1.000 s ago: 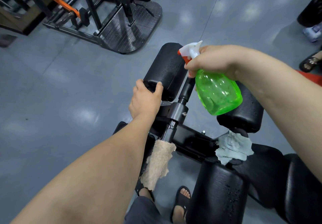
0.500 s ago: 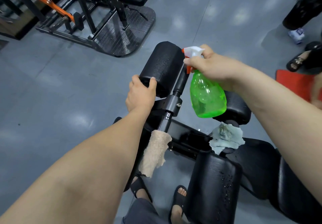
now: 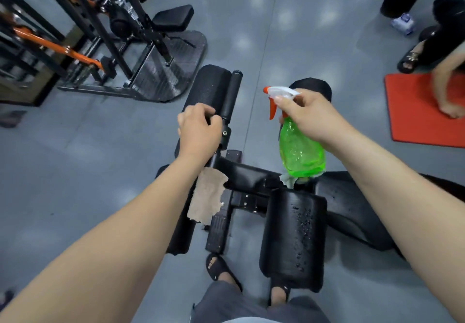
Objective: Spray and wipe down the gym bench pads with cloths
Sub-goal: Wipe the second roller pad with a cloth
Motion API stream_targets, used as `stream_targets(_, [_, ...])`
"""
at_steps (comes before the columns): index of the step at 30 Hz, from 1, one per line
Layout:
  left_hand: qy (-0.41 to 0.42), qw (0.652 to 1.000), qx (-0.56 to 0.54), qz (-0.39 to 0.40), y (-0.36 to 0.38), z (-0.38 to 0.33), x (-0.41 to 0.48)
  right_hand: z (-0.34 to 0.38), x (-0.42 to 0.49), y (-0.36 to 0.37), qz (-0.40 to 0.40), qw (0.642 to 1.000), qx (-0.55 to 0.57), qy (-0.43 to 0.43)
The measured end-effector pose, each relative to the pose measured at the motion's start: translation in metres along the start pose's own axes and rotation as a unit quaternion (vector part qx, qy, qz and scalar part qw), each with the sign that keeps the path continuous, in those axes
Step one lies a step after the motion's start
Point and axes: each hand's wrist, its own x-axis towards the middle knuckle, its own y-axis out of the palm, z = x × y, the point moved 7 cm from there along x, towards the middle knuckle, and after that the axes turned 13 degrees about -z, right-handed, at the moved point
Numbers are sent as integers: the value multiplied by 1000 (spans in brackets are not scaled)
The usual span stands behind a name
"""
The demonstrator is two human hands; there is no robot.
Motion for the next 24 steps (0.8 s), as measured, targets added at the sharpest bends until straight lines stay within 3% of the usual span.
stream_targets(5, [135,990,-19,43,27,-67,-49,-30,-18,-52,-94,995,-3,31])
stream_targets(10, [157,951,8,268,99,-79,-120,-100,-42,-102,-187,977,-41,90])
stream_targets(14, [193,909,74,362,135,-71,-159,-157,-68,-123,-182,970,-82,136])
stream_targets(19, [170,906,139,362,149,-67,-166,-226,-102,-127,-135,958,-172,185])
stream_targets(24, [201,892,175,365,151,-75,-166,-275,-116,-116,-133,940,-198,244])
